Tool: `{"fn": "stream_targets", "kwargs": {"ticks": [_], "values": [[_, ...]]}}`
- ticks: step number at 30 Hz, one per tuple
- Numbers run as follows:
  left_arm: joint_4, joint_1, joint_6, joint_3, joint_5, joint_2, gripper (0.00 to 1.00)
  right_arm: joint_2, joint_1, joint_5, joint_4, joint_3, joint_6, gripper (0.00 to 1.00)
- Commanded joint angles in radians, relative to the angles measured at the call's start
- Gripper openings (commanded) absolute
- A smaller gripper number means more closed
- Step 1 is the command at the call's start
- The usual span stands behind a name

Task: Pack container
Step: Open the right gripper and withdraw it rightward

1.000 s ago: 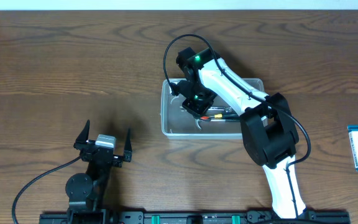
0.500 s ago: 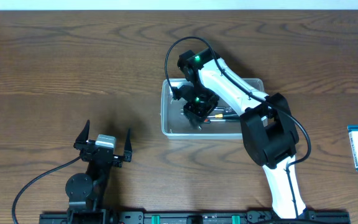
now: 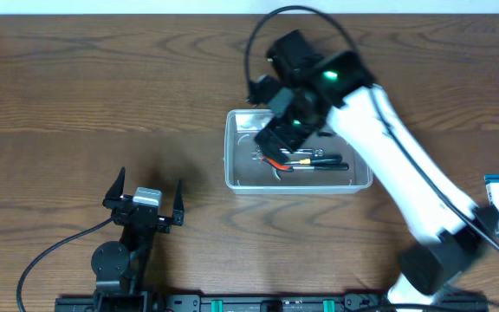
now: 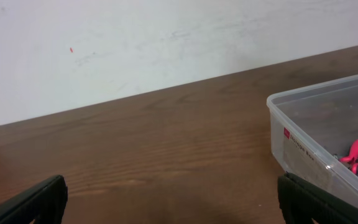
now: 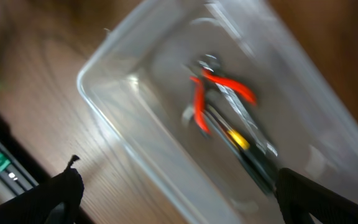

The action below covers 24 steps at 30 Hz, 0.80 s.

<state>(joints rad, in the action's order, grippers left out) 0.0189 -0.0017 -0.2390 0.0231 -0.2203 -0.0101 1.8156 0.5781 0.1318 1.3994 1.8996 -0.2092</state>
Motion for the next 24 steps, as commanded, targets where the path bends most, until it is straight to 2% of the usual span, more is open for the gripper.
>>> {"fn": "stream_targets", "kwargs": {"ticks": [1,4,11,17,24], "values": [[0.032,0.003,0.005,-0.019,-0.003,0.006,0.98,-0.145,-0.022,-0.294,0.056,0.018,0.201,0.99],[0.032,0.003,0.005,-0.019,-0.003,0.006,0.98,-0.242,-0.063,-0.392,0.133,0.018,0.284,0.99],[0.032,0.003,0.005,-0.019,-0.003,0.006,0.98,-0.404,-0.227,-0.376,0.299,0.016,0.310,0.99],[0.032,0.003,0.005,-0.019,-0.003,0.006,0.98,-0.530,-0.406,-0.162,0.299,-0.008,0.254,0.99],[0.032,0.003,0.005,-0.019,-0.003,0.006,0.98,-0.686,-0.659,-0.233,0.280,-0.087,0.178,0.99]]}}
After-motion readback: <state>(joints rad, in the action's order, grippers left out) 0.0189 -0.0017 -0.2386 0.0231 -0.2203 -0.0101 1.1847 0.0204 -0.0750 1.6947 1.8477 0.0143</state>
